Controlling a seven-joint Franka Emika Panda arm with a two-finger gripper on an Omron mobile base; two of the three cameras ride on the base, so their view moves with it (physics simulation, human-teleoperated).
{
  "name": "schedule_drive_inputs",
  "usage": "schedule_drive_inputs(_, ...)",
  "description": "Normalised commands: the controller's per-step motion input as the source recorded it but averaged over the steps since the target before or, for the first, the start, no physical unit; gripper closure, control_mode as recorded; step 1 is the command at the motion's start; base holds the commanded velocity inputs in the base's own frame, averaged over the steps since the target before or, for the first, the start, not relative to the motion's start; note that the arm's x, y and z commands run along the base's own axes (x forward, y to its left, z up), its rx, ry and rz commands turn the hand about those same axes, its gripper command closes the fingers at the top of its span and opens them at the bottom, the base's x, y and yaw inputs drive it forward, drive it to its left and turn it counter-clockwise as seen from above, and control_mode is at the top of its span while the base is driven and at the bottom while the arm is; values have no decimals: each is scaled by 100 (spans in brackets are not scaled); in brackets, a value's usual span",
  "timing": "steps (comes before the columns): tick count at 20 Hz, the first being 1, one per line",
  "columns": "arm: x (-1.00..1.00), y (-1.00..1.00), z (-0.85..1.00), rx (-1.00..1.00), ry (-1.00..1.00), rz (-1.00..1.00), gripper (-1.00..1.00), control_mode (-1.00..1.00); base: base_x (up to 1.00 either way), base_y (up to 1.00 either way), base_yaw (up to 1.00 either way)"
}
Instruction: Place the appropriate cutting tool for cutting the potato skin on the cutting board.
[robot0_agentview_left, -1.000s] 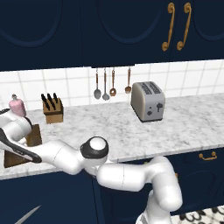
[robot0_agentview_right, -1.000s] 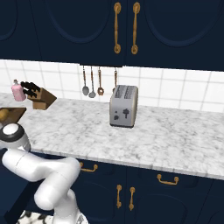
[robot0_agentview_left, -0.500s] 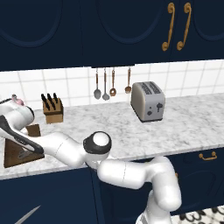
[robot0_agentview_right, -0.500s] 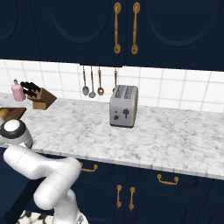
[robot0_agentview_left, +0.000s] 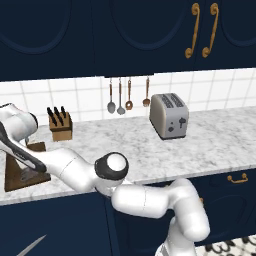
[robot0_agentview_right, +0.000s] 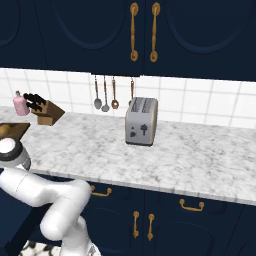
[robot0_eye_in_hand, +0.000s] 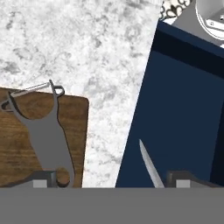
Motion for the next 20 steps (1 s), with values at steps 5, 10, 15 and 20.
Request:
schedule_drive_inputs(5,-69,-46,0,18,-37,-33,-100,-100,0,0,0)
schedule_drive_inputs(10,-71,-42,0,19,-40,-31,-100,-100,0,0,0)
schedule_drive_inputs(15,-28,-51,11,15,-26,-24,-100,-100,0,0,0)
schedule_drive_inputs(20,0,-76,14,17,-10,-12,-100,-100,0,0,0)
